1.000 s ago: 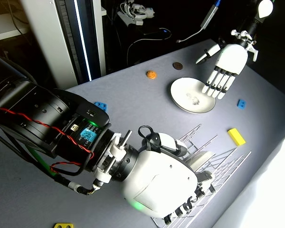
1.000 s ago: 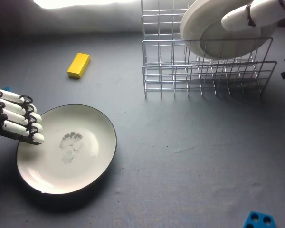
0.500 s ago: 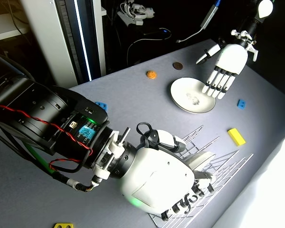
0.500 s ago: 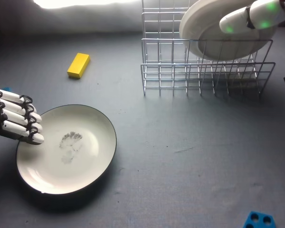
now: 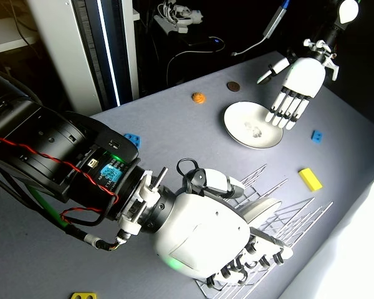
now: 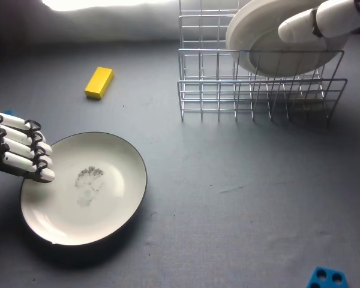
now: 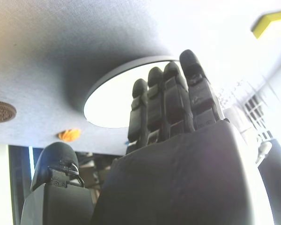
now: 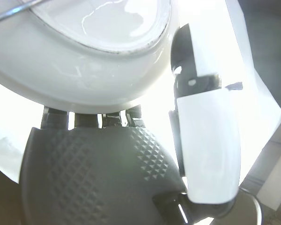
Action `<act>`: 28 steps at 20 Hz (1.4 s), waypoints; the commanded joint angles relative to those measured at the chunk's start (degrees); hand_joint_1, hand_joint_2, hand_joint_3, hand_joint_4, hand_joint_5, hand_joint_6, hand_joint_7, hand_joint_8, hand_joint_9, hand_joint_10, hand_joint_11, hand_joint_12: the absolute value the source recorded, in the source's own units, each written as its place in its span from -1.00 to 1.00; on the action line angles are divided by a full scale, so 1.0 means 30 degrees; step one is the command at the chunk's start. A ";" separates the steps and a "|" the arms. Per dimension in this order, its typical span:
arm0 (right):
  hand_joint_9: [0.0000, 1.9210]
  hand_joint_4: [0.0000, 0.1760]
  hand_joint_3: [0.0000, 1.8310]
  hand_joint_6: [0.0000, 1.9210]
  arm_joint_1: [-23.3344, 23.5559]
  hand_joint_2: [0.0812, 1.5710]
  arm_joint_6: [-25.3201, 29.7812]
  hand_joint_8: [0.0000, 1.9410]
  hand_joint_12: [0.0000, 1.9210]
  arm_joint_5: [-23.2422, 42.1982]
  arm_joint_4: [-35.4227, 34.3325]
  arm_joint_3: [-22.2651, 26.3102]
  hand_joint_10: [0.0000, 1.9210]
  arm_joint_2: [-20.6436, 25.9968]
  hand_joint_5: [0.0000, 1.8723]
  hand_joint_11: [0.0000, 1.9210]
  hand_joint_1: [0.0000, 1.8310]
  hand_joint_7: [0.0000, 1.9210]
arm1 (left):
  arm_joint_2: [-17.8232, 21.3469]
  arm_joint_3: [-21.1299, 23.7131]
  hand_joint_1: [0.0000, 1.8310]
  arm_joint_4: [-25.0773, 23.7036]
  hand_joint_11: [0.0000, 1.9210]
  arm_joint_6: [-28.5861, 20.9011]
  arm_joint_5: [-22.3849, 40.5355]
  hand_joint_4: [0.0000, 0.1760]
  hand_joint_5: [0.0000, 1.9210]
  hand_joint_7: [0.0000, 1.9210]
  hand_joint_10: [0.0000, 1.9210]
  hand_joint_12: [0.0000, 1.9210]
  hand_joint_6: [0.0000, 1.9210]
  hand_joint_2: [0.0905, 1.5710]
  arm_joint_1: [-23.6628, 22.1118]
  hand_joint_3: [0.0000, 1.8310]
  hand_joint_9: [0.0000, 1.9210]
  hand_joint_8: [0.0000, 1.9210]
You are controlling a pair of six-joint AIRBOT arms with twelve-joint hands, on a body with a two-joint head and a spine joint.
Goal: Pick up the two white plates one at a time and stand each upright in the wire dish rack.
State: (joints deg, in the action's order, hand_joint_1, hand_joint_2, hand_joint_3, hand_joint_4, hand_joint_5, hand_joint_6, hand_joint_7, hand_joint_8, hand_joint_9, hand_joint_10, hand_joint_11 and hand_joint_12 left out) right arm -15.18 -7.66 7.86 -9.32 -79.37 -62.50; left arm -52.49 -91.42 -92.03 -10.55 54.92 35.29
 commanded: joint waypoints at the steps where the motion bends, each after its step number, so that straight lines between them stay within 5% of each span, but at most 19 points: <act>1: -0.58 -1.00 -1.00 -1.00 0.0111 0.32 0.0090 -1.00 0.17 0.1418 -0.0145 0.0022 -1.00 0.0081 -0.77 -1.00 0.09 -0.61 | 0.0061 -0.0141 -1.00 0.0923 -1.00 -0.0041 0.0245 -1.00 -0.78 -0.77 -1.00 -0.56 -1.00 0.35 -0.0034 -1.00 -0.81 -1.00; 14: -0.71 -1.00 -1.00 -1.00 0.1492 0.25 0.0086 -1.00 -0.18 0.1462 -0.0143 0.0293 -1.00 0.0417 -0.88 -1.00 0.12 -0.72 | 0.0046 -0.0194 -1.00 0.0923 -1.00 -0.0039 0.0243 -1.00 -0.78 -0.77 -1.00 -0.53 -1.00 0.35 -0.0036 -1.00 -0.81 -1.00; 28: -0.72 -1.00 -1.00 -1.00 0.1422 0.27 0.0065 -0.99 -0.12 0.1558 -0.0141 0.0465 -0.99 0.0440 -0.90 -1.00 0.12 -0.75 | 0.0031 -0.0196 -1.00 0.0923 -1.00 -0.0037 0.0243 -1.00 -0.80 -0.80 -1.00 -0.59 -1.00 0.35 0.0000 -1.00 -0.83 -1.00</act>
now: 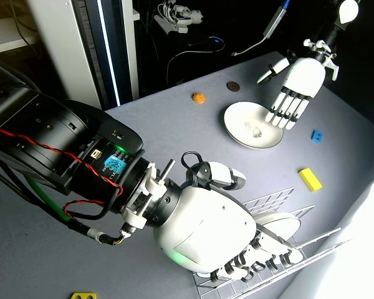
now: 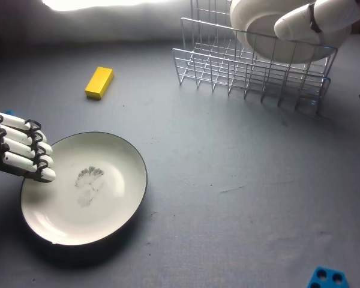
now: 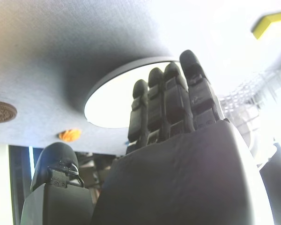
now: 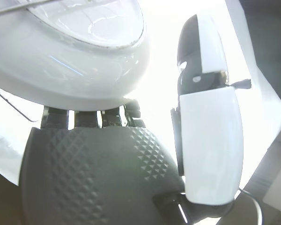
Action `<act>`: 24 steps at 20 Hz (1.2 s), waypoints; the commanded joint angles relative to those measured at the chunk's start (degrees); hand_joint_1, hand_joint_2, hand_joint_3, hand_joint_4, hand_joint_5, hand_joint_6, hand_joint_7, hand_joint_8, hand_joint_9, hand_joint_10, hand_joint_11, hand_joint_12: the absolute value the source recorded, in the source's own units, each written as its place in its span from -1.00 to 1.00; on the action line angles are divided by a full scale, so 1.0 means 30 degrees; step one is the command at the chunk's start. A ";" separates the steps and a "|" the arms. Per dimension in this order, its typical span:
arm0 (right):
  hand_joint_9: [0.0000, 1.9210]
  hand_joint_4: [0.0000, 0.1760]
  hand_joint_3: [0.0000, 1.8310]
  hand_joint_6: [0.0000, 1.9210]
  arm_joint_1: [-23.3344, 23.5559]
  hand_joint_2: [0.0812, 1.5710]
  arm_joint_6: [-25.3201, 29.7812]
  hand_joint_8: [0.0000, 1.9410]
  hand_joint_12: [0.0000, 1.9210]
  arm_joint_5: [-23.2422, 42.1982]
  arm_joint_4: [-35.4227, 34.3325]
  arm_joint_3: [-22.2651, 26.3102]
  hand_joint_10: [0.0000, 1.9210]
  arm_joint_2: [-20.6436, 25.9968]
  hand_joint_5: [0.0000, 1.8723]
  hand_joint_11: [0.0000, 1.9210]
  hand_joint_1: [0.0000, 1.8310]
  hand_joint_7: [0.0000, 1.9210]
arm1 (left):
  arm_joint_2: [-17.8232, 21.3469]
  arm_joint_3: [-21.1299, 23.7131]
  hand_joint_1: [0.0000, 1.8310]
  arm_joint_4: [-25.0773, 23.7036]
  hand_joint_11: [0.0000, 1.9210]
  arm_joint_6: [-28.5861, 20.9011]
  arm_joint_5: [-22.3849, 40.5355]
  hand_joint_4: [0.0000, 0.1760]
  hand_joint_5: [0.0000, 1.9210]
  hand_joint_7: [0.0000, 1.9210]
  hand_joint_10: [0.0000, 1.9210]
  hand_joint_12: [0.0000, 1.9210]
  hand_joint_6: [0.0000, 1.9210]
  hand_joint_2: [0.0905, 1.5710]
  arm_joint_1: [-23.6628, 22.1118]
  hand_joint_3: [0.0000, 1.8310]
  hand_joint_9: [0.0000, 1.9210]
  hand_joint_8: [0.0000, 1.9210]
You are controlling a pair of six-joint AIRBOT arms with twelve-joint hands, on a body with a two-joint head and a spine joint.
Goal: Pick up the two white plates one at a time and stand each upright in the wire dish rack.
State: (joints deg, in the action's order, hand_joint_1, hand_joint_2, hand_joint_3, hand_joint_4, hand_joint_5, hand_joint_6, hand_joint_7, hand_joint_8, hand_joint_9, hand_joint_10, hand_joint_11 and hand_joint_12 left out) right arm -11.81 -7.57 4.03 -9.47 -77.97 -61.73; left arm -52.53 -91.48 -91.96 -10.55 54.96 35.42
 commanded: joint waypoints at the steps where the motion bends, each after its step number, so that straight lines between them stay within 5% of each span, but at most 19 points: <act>1: -0.66 -1.00 -1.00 -0.99 0.0296 0.25 0.0036 -0.99 0.01 0.2894 -0.0090 -0.0002 -0.98 0.0194 -0.85 -1.00 0.15 -0.70 | 0.0038 -0.0174 -1.00 0.0901 -1.00 -0.0035 0.0229 -1.00 -0.79 -0.79 -1.00 -0.58 -1.00 0.36 -0.0011 -1.00 -0.83 -1.00; 5: -0.67 -1.00 -1.00 -0.99 0.0053 0.24 0.0009 -1.00 0.06 0.2966 -0.0088 -0.0004 -0.99 0.0208 -0.84 -1.00 0.14 -0.71 | 0.0024 -0.0186 -1.00 0.0899 -1.00 -0.0033 0.0229 -1.00 -0.79 -0.78 -0.99 -0.55 -1.00 0.35 0.0044 -1.00 -0.81 -1.00; 12: -0.43 -1.00 -1.00 -0.90 0.0017 0.26 0.0038 -0.94 0.20 0.3075 -0.0090 0.0029 -0.92 0.0212 -0.44 -1.00 0.16 -0.36 | 0.0011 -0.0216 -1.00 0.0899 -1.00 -0.0033 0.0227 -1.00 -0.79 -0.78 -1.00 -0.55 -1.00 0.36 0.0044 -1.00 -0.81 -1.00; 13: -0.45 -1.00 -1.00 -0.80 0.0023 0.27 0.0036 -0.90 0.17 0.3077 -0.0090 0.0029 -0.85 0.0215 -0.47 -1.00 0.16 -0.37 | 0.0007 -0.0218 -1.00 0.0899 -1.00 -0.0033 0.0227 -1.00 -0.78 -0.77 -0.99 -0.55 -0.99 0.36 0.0044 -1.00 -0.80 -0.99; 15: -0.68 -1.00 -1.00 0.14 0.0038 0.25 0.0036 -0.20 0.15 0.3083 -0.0090 0.0029 -0.29 0.0217 -0.85 -1.00 0.12 -0.65 | 0.0005 -0.0218 -1.00 0.0899 -1.00 -0.0033 0.0227 -1.00 -0.80 -0.79 -1.00 -0.55 -1.00 0.36 0.0044 -1.00 -0.81 -1.00; 16: -0.68 -1.00 -1.00 0.14 0.0040 0.25 0.0030 -0.20 0.15 0.3085 -0.0088 0.0029 -0.29 0.0221 -0.85 -1.00 0.12 -0.65 | 0.0003 -0.0218 -1.00 0.0899 -1.00 -0.0033 0.0227 -1.00 -0.80 -0.79 -1.00 -0.55 -1.00 0.36 0.0044 -1.00 -0.81 -1.00; 17: -0.87 -1.00 -1.00 0.33 0.0040 0.26 -0.0027 0.16 0.07 0.3133 -0.0088 0.0027 0.03 0.0227 -0.99 -1.00 0.10 -0.84 | 0.0003 -0.0218 -1.00 0.0899 -1.00 -0.0033 0.0227 -1.00 -0.80 -0.78 -1.00 -0.54 -1.00 0.36 0.0044 -1.00 -0.81 -0.99; 22: -0.93 -1.00 -1.00 0.26 0.0030 0.24 -0.0054 0.07 0.05 0.3217 -0.0087 0.0027 0.04 0.0242 -0.87 -1.00 0.21 -0.84 | 0.0000 -0.0220 -1.00 0.0899 -1.00 -0.0033 0.0227 -1.00 -0.79 -0.78 -1.00 -0.55 -1.00 0.35 0.0044 -1.00 -0.81 -1.00; 24: -0.98 -1.00 -1.00 0.53 0.0000 0.25 -0.0075 0.25 0.13 0.3217 -0.0087 0.0027 0.17 0.0240 -0.93 -1.00 0.24 -0.92 | -0.0014 -0.0237 -1.00 0.0899 -1.00 -0.0033 0.0227 -1.00 -0.79 -0.78 -1.00 -0.54 -1.00 0.35 0.0044 -1.00 -0.81 -1.00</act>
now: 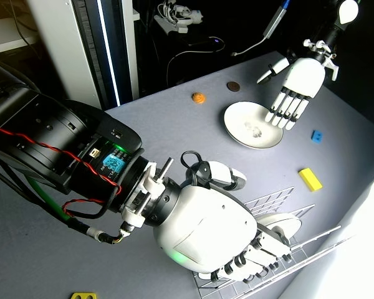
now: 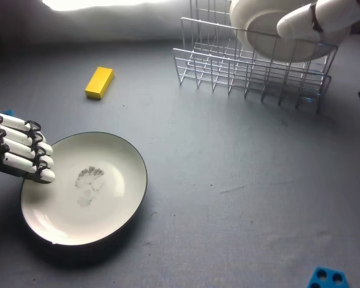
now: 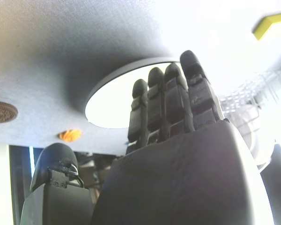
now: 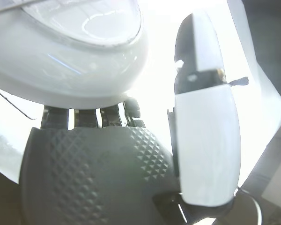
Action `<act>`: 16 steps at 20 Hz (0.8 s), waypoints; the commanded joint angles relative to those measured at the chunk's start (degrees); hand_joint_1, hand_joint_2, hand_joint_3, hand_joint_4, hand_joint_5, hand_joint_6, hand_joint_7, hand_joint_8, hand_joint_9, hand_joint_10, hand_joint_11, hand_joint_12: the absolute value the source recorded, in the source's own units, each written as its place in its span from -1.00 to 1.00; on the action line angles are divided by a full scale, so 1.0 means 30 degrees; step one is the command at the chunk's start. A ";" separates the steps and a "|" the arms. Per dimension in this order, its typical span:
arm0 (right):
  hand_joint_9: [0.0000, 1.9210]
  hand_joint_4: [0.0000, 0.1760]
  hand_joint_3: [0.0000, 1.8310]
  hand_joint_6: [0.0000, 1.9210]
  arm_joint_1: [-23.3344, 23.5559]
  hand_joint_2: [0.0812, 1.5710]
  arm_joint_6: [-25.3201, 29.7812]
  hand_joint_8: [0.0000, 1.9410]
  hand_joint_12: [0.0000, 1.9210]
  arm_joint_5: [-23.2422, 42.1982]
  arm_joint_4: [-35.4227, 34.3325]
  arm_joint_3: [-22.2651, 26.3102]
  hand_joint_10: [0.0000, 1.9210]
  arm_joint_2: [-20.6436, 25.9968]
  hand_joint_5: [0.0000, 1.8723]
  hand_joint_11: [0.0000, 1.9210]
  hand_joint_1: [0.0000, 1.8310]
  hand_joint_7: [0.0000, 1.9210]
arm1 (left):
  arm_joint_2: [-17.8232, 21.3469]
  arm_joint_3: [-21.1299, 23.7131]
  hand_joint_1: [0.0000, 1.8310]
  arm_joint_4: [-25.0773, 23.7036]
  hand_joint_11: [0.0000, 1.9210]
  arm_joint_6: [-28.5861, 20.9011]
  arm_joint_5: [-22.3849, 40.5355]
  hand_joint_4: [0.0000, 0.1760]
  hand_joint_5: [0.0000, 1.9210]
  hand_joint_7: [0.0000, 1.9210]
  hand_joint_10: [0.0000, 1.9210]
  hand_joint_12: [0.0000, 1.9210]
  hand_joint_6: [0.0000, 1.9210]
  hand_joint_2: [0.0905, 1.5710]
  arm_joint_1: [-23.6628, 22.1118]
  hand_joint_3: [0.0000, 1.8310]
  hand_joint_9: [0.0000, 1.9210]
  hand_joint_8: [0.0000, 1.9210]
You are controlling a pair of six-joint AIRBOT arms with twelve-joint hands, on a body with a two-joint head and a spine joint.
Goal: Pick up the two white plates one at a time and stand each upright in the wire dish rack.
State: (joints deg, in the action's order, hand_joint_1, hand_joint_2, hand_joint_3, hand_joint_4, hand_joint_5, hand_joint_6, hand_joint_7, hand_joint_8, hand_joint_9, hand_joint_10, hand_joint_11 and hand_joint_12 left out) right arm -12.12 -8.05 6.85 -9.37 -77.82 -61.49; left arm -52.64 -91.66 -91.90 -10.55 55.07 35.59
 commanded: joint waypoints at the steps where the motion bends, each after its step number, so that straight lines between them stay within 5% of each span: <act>1: -0.98 -1.00 -1.00 0.47 0.0113 0.24 0.0087 0.24 0.12 0.2305 -0.0123 -0.0024 0.17 0.0162 -0.91 -1.00 0.25 -0.92 | 0.0019 -0.0187 -1.00 0.0877 -1.00 -0.0033 0.0190 -1.00 -0.79 -0.78 -1.00 -0.55 -1.00 0.35 -0.0014 -1.00 -0.81 -1.00; 7: -1.00 -1.00 -1.00 0.39 0.0109 0.23 0.0045 0.38 0.17 0.2363 -0.0121 -0.0018 0.29 0.0164 -0.93 -1.00 0.32 -0.98 | 0.0011 -0.0194 -1.00 0.0873 -1.00 -0.0031 0.0190 -1.00 -0.79 -0.77 -1.00 -0.54 -1.00 0.34 -0.0014 -1.00 -0.80 -1.00; 10: -1.00 -1.00 -1.00 0.10 0.0130 0.24 0.0043 0.20 0.03 0.2372 -0.0119 -0.0018 0.16 0.0170 -0.99 -1.00 0.37 -1.00 | 0.0009 -0.0215 -1.00 0.0873 -1.00 -0.0031 0.0189 -1.00 -0.80 -0.79 -1.00 -0.55 -1.00 0.35 -0.0014 -1.00 -0.81 -1.00; 13: -1.00 -1.00 -0.98 0.05 0.0155 0.30 -0.0001 0.03 -0.39 0.2426 -0.0115 -0.0018 -0.06 0.0183 -0.99 -1.00 0.17 -1.00 | 0.0004 -0.0221 -1.00 0.0873 -1.00 -0.0031 0.0189 -1.00 -0.80 -0.80 -1.00 -0.55 -1.00 0.36 -0.0016 -1.00 -0.82 -1.00; 16: -1.00 -1.00 -0.98 -0.30 0.0241 0.38 -0.0067 -0.04 -0.68 0.2599 -0.0111 -0.0016 -0.13 0.0225 -1.00 -1.00 0.12 -1.00 | 0.0002 -0.0223 -1.00 0.0873 -1.00 -0.0031 0.0189 -1.00 -0.81 -0.80 -1.00 -0.57 -1.00 0.36 -0.0018 -1.00 -0.82 -1.00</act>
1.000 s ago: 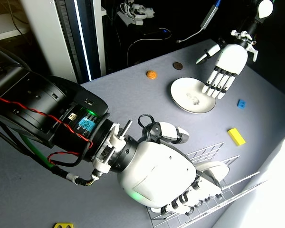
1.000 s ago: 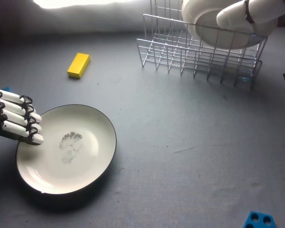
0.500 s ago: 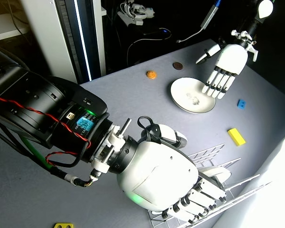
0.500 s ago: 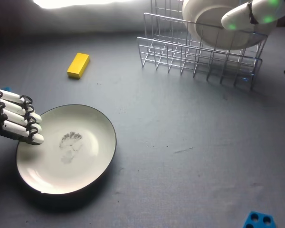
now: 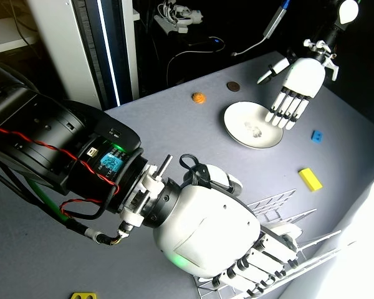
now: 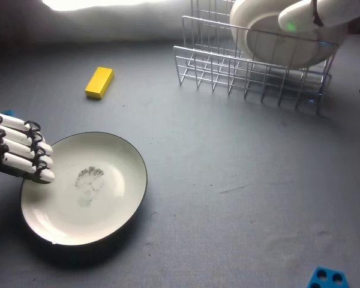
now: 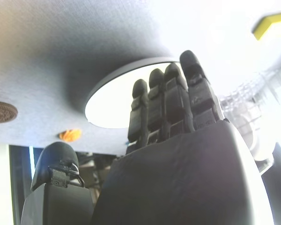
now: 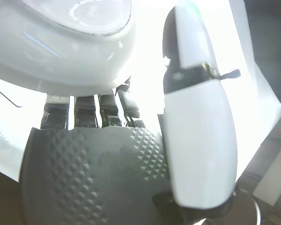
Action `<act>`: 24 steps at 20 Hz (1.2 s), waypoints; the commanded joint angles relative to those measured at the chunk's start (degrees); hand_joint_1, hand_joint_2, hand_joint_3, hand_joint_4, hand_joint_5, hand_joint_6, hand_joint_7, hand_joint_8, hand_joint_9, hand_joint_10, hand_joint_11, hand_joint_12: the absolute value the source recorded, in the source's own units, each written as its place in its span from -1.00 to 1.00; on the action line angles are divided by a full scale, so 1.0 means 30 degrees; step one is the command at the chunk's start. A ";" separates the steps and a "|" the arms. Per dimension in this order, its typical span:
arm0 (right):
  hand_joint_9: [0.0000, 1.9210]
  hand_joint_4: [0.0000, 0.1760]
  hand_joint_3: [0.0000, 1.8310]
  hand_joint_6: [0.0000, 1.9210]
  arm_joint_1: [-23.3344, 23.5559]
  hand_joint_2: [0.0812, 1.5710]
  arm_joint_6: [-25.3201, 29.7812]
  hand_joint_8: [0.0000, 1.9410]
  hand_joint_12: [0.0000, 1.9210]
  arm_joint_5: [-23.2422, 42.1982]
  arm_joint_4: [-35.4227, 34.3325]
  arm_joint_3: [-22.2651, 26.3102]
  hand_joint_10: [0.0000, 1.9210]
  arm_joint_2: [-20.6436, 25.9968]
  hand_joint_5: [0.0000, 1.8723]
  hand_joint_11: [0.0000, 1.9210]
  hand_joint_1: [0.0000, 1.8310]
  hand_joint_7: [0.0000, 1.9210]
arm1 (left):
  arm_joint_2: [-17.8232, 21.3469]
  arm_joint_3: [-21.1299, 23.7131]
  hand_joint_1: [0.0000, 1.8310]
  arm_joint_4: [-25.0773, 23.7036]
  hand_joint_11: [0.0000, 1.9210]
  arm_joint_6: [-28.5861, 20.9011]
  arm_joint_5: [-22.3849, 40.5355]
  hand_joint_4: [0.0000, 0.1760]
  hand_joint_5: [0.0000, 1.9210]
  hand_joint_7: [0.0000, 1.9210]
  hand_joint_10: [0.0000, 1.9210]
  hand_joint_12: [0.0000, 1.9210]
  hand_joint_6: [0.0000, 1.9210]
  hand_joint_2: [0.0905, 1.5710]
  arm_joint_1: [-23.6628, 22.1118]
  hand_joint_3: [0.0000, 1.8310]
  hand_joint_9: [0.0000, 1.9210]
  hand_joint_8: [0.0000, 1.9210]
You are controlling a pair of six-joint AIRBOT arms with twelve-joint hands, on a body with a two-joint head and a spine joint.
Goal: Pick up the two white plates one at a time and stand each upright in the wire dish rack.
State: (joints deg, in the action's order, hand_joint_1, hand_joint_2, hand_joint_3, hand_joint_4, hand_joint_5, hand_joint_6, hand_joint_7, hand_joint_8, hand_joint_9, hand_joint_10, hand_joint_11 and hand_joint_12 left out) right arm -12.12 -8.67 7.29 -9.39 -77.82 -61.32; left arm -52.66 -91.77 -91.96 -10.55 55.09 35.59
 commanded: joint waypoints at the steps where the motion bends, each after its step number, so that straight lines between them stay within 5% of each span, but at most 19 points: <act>1: -1.00 -1.00 -0.98 -0.30 0.0235 0.38 0.0114 -0.04 -0.68 0.2454 -0.0102 -0.0016 -0.13 0.0167 -1.00 -1.00 0.12 -1.00 | 0.0009 -0.0187 -1.00 0.0895 -1.00 -0.0031 0.0181 -1.00 -0.81 -0.80 -1.00 -0.57 -1.00 0.36 -0.0018 -1.00 -0.82 -1.00; 3: -1.00 -1.00 -0.99 -0.44 0.0237 0.41 0.0110 -0.14 -0.82 0.2452 -0.0097 -0.0014 -0.24 0.0171 -1.00 -1.00 0.07 -1.00 | 0.0009 -0.0185 -1.00 0.0895 -1.00 -0.0031 0.0181 -1.00 -0.80 -0.80 -1.00 -0.56 -1.00 0.37 -0.0018 -1.00 -0.83 -1.00; 5: -1.00 -1.00 -0.99 -0.52 0.0235 0.42 0.0110 -0.17 -0.68 0.2452 -0.0093 -0.0014 -0.34 0.0172 -1.00 -1.00 0.05 -1.00 | 0.0009 -0.0187 -1.00 0.0895 -1.00 -0.0031 0.0179 -1.00 -0.80 -0.79 -0.99 -0.52 -1.00 0.36 -0.0016 -1.00 -0.81 -1.00; 9: -1.00 -1.00 -1.00 -0.36 0.0255 0.40 0.0110 -0.10 -0.62 0.2498 -0.0087 -0.0011 -0.27 0.0182 -1.00 -1.00 0.09 -1.00 | 0.0009 -0.0191 -1.00 0.0893 -1.00 -0.0027 0.0177 -1.00 -0.82 -0.80 -1.00 -0.59 -1.00 0.36 0.0026 -1.00 -0.83 -1.00; 10: -1.00 -1.00 -1.00 -0.47 0.0277 0.40 0.0110 -0.15 -0.66 0.2521 -0.0062 0.0003 -0.31 0.0190 -1.00 -1.00 0.09 -1.00 | 0.0009 -0.0196 -1.00 0.0893 -1.00 -0.0027 0.0177 -1.00 -0.82 -0.81 -1.00 -0.59 -1.00 0.36 0.0028 -1.00 -0.83 -1.00; 12: -0.99 -1.00 -1.00 -0.70 0.0358 0.37 0.0112 -0.47 -0.76 0.2601 0.0049 0.0056 -0.53 0.0228 -1.00 -1.00 0.05 -0.99 | 0.0003 -0.0212 -1.00 0.0893 -1.00 -0.0020 0.0177 -1.00 -0.83 -0.82 -1.00 -0.60 -1.00 0.36 0.0049 -1.00 -0.84 -1.00; 13: -1.00 -1.00 -1.00 -0.94 0.0390 0.38 0.0112 -0.89 -0.95 0.2614 0.0089 0.0091 -0.91 0.0247 -1.00 -1.00 -0.10 -1.00 | -0.0006 -0.0227 -1.00 0.0893 -1.00 -0.0020 0.0174 -1.00 -0.82 -0.82 -1.00 -0.59 -1.00 0.37 0.0068 -1.00 -0.84 -1.00; 14: -1.00 -1.00 -1.00 -0.99 0.0423 0.34 0.0112 -0.98 -0.99 0.2616 0.0121 0.0138 -0.98 0.0272 -1.00 -1.00 -0.12 -1.00 | -0.0016 -0.0240 -1.00 0.0893 -1.00 -0.0020 0.0174 -1.00 -0.80 -0.80 -0.99 -0.54 -0.99 0.37 0.0087 -1.00 -0.82 -0.99; 24: -1.00 -1.00 -1.00 -1.00 0.0673 0.36 0.0125 -1.00 -1.00 0.4075 0.2281 0.1114 -1.00 0.0730 -1.00 -1.00 -0.13 -1.00 | -0.0066 -0.0265 -1.00 0.0891 -1.00 -0.0022 0.0162 -1.00 -0.81 -0.81 -1.00 -0.59 -1.00 0.36 0.0200 -1.00 -0.82 -0.99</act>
State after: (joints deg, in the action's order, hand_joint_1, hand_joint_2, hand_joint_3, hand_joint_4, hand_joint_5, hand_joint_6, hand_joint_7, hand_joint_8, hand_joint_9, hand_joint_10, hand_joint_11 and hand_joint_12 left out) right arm -11.22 -8.80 12.19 -1.65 -74.32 -59.53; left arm -52.77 -92.14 -91.29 -10.55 55.22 36.21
